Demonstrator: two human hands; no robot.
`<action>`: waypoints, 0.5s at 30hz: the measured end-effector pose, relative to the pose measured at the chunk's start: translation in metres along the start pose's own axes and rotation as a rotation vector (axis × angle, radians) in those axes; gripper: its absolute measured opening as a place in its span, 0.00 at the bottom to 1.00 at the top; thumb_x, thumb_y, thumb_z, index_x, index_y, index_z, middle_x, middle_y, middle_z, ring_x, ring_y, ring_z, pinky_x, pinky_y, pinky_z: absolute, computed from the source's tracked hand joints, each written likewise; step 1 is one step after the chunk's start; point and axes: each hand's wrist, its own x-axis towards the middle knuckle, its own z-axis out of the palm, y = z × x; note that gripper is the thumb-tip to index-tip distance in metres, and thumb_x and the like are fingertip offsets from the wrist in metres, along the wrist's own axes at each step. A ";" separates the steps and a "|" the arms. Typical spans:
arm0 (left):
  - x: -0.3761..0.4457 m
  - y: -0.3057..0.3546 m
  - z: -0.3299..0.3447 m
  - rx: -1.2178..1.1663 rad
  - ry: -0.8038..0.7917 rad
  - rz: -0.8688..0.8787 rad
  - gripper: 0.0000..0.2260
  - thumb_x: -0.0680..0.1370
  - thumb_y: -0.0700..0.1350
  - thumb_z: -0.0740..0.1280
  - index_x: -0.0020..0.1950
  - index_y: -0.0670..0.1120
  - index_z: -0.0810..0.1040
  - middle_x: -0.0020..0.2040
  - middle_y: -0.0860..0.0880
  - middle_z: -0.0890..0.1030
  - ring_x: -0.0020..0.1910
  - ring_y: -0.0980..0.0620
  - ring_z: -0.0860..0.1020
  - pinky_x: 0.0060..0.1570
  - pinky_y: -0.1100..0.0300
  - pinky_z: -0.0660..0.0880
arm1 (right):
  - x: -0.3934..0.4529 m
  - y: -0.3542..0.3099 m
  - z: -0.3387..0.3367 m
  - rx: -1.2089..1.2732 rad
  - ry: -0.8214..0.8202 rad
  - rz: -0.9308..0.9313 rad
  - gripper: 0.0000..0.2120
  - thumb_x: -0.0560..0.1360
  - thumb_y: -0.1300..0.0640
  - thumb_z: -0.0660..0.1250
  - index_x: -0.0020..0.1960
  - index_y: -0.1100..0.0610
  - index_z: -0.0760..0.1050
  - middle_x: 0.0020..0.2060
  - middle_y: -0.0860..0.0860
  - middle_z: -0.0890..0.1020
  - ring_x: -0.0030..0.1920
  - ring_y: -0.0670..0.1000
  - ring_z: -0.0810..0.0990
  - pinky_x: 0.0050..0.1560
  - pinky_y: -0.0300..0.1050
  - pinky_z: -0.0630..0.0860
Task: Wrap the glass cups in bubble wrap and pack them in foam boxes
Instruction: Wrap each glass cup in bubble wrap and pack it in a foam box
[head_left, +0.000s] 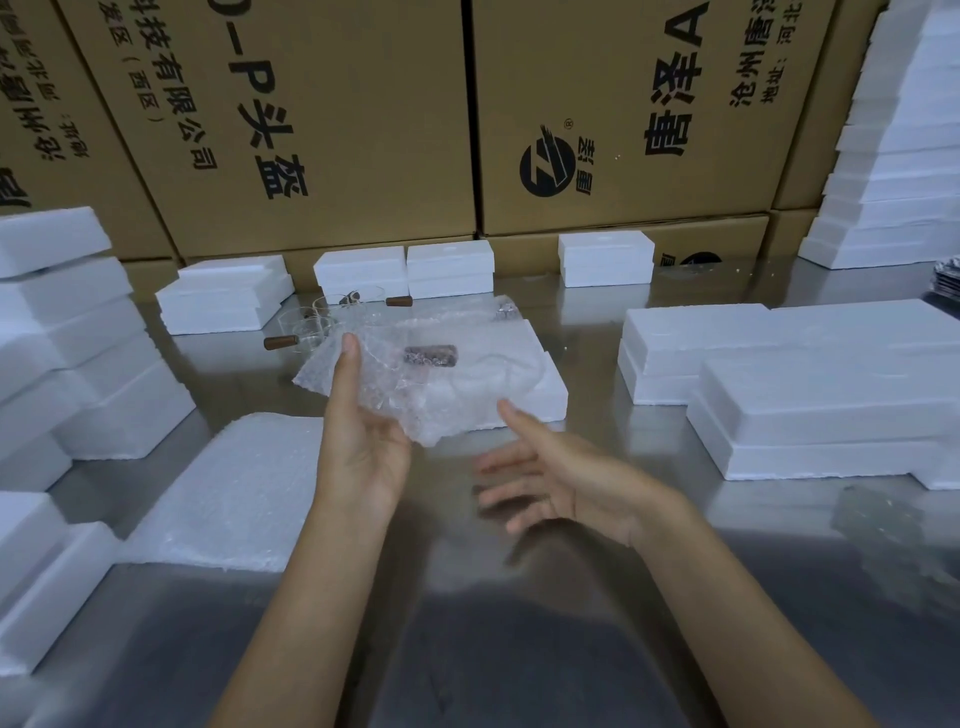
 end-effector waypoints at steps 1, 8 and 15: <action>0.001 -0.001 0.000 0.020 -0.008 0.007 0.26 0.80 0.55 0.68 0.75 0.45 0.71 0.68 0.44 0.79 0.66 0.44 0.78 0.67 0.43 0.74 | -0.001 0.001 0.003 -0.043 -0.076 -0.016 0.45 0.62 0.24 0.71 0.61 0.61 0.79 0.56 0.54 0.85 0.54 0.57 0.85 0.43 0.47 0.83; 0.002 -0.013 0.005 0.173 -0.090 -0.046 0.17 0.77 0.49 0.69 0.64 0.44 0.79 0.61 0.45 0.83 0.60 0.46 0.82 0.59 0.51 0.79 | 0.001 -0.006 0.007 0.206 0.271 -0.335 0.16 0.71 0.46 0.74 0.52 0.57 0.84 0.47 0.53 0.86 0.42 0.52 0.84 0.44 0.47 0.78; -0.002 -0.024 0.001 0.467 -0.166 -0.139 0.23 0.73 0.51 0.77 0.66 0.46 0.79 0.62 0.45 0.83 0.60 0.45 0.82 0.57 0.49 0.81 | -0.002 -0.009 -0.016 0.296 0.539 -0.440 0.05 0.77 0.54 0.71 0.51 0.53 0.84 0.53 0.53 0.86 0.55 0.57 0.83 0.60 0.53 0.77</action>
